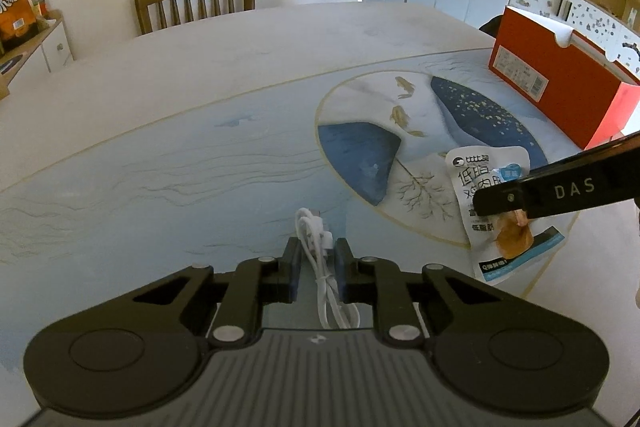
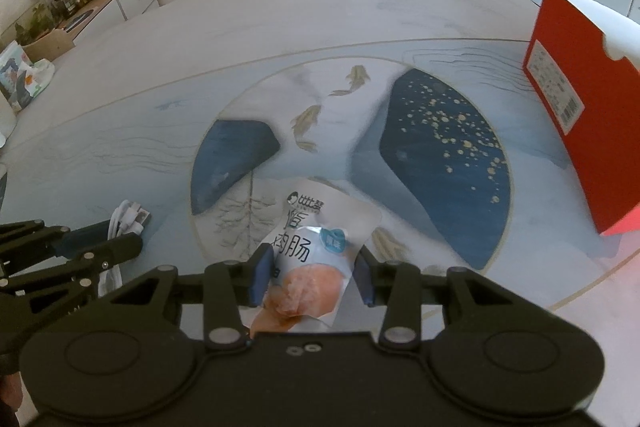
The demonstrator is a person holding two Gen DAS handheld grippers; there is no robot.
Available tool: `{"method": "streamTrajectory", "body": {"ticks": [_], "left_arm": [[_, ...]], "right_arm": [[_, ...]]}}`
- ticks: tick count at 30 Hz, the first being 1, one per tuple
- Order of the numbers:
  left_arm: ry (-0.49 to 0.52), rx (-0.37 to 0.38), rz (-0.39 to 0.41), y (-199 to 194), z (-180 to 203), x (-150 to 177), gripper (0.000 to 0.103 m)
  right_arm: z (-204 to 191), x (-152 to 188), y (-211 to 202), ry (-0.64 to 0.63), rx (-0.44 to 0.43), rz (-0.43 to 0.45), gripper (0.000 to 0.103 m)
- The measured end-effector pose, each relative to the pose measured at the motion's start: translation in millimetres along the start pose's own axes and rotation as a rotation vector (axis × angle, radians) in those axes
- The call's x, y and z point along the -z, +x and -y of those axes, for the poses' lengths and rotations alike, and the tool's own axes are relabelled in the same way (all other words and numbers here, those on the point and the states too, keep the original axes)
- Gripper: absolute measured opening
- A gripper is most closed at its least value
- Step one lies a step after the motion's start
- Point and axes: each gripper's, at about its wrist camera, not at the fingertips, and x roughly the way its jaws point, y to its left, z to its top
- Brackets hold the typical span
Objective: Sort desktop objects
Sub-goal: 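Carry the cable with left tool while right tool carries the sausage packet into the shoebox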
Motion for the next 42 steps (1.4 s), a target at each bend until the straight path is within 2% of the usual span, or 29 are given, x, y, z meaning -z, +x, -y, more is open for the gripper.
{"method": "streamTrajectory", "body": {"ticks": [22,30,42], "left_arm": [[-0.005,0.020,0.010,-3.7,47.1,-17.5,0.016],[-0.005,0.051,0.028,-11.7,82.6,-37.2,0.016],[0.007,0.112,0.072,-25.2,144.7,-81.0,0.016]], "right_arm": [[48.6,4.0,-37.6,-0.040,-0.011,0.050,0.042],[79.1,0.9,-69.0,-0.056,-0.056,0.092,0.042],[140.0,-11.2,-115.7,-0.089,-0.066,0.157,0.042]]}}
